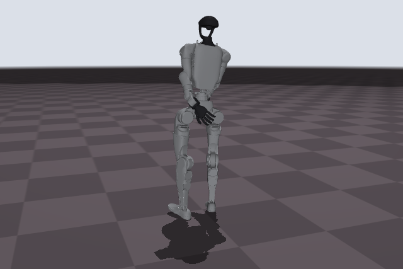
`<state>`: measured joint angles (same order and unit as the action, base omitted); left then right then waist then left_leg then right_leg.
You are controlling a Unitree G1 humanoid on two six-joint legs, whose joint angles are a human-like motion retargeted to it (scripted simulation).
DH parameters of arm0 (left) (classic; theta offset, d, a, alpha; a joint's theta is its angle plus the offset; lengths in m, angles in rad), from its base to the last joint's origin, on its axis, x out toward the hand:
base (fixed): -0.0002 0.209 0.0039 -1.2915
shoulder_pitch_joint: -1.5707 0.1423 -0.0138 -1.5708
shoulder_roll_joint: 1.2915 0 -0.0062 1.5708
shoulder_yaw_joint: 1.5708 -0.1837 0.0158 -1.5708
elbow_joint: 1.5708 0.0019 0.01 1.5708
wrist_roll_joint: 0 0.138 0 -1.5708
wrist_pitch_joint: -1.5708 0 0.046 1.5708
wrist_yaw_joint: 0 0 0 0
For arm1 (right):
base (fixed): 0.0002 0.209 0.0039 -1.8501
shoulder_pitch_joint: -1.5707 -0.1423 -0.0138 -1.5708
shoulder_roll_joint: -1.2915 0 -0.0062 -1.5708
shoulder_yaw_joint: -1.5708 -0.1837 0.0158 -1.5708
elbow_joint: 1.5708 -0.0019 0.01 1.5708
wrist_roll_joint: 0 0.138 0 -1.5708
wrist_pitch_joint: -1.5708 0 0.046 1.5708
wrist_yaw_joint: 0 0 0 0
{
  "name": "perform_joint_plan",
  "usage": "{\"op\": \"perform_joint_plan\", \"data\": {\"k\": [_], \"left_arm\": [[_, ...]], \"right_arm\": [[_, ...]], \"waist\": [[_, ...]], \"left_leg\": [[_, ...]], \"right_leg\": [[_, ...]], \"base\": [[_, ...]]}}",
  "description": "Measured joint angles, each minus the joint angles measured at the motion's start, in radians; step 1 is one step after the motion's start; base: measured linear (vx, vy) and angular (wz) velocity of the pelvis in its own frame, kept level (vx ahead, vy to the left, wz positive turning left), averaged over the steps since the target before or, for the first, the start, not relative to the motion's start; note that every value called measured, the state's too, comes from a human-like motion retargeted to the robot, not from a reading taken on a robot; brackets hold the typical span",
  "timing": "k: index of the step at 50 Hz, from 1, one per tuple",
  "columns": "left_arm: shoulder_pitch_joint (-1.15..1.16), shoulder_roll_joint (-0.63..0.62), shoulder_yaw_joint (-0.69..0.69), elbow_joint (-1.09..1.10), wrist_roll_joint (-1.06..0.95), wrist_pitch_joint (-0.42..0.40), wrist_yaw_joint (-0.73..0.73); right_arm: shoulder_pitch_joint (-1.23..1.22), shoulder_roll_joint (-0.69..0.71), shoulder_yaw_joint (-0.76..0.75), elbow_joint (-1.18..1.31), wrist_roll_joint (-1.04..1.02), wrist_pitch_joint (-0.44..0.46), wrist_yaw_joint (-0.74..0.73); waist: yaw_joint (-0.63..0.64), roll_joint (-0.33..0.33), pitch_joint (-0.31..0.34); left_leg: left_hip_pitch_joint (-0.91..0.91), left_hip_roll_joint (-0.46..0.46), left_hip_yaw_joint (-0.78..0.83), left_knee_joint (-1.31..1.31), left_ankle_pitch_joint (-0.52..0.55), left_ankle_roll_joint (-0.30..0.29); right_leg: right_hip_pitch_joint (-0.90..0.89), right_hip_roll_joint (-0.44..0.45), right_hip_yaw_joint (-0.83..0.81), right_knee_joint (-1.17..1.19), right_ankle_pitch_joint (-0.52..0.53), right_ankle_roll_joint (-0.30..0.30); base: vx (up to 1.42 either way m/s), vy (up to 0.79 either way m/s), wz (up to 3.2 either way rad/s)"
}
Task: In place motions
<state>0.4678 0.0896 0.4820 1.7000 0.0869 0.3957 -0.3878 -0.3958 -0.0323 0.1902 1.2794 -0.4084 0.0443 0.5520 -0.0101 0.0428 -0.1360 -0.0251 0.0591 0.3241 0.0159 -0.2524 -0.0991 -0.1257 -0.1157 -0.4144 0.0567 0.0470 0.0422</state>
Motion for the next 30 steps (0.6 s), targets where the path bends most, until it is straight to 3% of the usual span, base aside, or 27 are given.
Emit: {"op": "perform_joint_plan", "data": {"k": [3,7,12,17,20,22,25,30], "left_arm": [[0.079,0.003,0.027,0.000,0.035,0.078,-0.038],[0.065,0.007,-0.005,0.000,0.044,0.105,0.006],[-0.126,-0.011,-0.082,0.000,-0.025,0.045,0.026],[-0.424,-0.046,-0.181,0.000,-0.100,-0.058,0.066],[-0.615,-0.051,-0.249,-0.001,-0.035,-0.091,-0.001],[-0.724,-0.054,-0.308,-0.044,0.035,-0.095,-0.081],[-0.860,-0.059,-0.401,-0.130,0.128,-0.114,-0.158],[-0.999,-0.052,-0.541,-0.292,0.214,-0.187,-0.114]], "right_arm": [[-0.038,0.024,0.033,-0.107,0.027,-0.088,0.052],[-0.029,0.021,0.062,-0.170,-0.032,-0.145,0.012],[0.066,-0.020,0.078,-0.075,-0.159,-0.081,-0.142],[0.188,-0.062,-0.003,0.231,-0.221,0.081,-0.262],[0.275,-0.105,-0.097,0.421,-0.147,0.176,-0.368],[0.386,-0.146,-0.157,0.421,-0.016,0.226,-0.444],[0.536,-0.191,-0.262,0.421,0.193,0.226,-0.516],[0.713,-0.245,-0.401,0.421,0.349,0.177,-0.513]], "waist": [[-0.015,0.009,-0.001],[-0.026,0.002,0.006],[-0.011,-0.017,0.010],[-0.005,-0.024,0.016],[-0.023,-0.028,0.013],[-0.031,-0.028,0.015],[-0.047,-0.024,0.025],[-0.071,-0.015,0.057]], "left_leg": [[-0.011,0.010,0.007,0.003,0.004,-0.004],[-0.023,0.011,0.002,0.019,0.002,-0.005],[-0.034,0.003,-0.011,0.042,-0.003,0.003],[-0.033,-0.001,-0.012,0.044,0.000,0.007],[-0.050,-0.001,-0.029,0.055,0.001,0.014],[-0.067,0.000,-0.042,0.066,0.002,0.018],[-0.085,-0.002,-0.064,0.073,0.007,0.024],[-0.082,-0.012,-0.093,0.064,0.018,0.027]], "right_leg": [[-0.015,0.004,0.006,0.008,0.000,0.001],[-0.016,0.000,0.004,0.008,0.002,0.000],[-0.019,-0.011,0.010,0.009,0.008,-0.002],[-0.012,-0.009,0.016,-0.005,0.025,-0.001],[-0.004,-0.005,0.006,-0.027,0.042,0.000],[-0.001,-0.004,-0.003,-0.034,0.043,0.001],[0.006,-0.007,-0.026,-0.034,0.038,0.003],[0.035,-0.010,-0.062,-0.042,0.028,0.004]], "base": [[-0.02,0.00,-0.07],[-0.04,-0.02,0.05],[-0.01,0.00,-0.03],[-0.02,0.01,-0.05],[0.00,-0.02,0.14],[0.02,-0.01,0.30],[-0.02,-0.01,0.41],[-0.05,0.02,0.34]]}}
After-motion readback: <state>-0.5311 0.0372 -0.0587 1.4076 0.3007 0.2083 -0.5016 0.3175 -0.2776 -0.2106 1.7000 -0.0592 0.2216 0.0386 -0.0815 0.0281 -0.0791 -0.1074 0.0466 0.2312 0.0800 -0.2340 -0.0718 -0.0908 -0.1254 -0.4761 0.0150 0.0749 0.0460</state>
